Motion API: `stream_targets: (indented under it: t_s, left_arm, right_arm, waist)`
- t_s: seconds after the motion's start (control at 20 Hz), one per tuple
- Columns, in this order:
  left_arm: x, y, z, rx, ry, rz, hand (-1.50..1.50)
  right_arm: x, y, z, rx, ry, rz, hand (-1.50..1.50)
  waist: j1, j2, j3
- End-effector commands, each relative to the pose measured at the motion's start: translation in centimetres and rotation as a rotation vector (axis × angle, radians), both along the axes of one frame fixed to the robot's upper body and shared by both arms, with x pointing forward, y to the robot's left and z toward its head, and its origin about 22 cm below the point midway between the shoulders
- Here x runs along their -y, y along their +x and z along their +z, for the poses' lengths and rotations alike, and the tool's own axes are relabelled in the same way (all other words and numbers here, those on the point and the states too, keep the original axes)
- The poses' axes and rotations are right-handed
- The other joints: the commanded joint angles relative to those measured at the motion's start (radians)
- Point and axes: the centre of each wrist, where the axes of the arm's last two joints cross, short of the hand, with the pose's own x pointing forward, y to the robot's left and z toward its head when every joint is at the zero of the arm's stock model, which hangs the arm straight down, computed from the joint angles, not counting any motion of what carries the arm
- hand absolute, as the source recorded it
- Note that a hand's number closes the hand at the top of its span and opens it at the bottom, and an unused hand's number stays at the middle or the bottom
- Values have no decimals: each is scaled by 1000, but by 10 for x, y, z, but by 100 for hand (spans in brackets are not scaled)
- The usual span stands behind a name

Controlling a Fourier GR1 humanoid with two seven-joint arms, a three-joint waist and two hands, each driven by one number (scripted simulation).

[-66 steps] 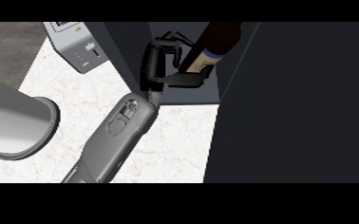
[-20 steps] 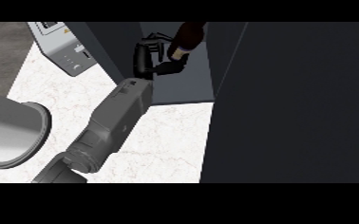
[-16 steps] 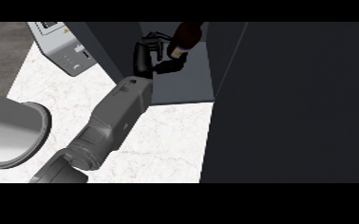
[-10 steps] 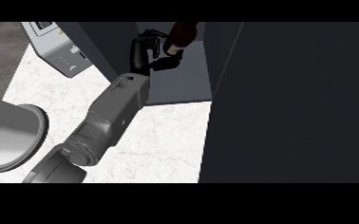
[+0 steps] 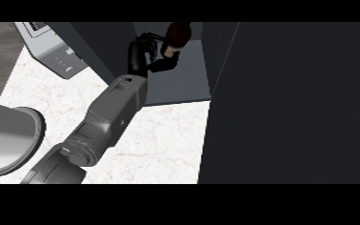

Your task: Pick up the wine, place it into the cabinet and close the cabinet

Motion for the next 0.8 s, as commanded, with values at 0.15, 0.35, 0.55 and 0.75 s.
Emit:
stream_targets:
  t_s: [0.15, 0.35, 0.55, 0.75]
  left_arm:
    - [8, -9, -12, -33, -216, -12, 150]
    - [4, -13, -20, -67, -293, -31, 150]
    - [-4, -23, -37, -95, -369, -45, 150]
    - [-11, -32, -52, -74, -362, -27, 150]
  right_arm:
    - [2, -8, -1, 6, 11, 26, -150]
    - [-2, -4, -3, -5, 11, 52, -150]
    - [-8, -6, -3, 5, 10, 57, -150]
    - [-6, -9, -2, 7, 15, 89, -150]
  waist:
    - [-5, 2, -2]
    - [-12, 5, -2]
    - [-25, 4, -3]
    - [-52, 3, -3]
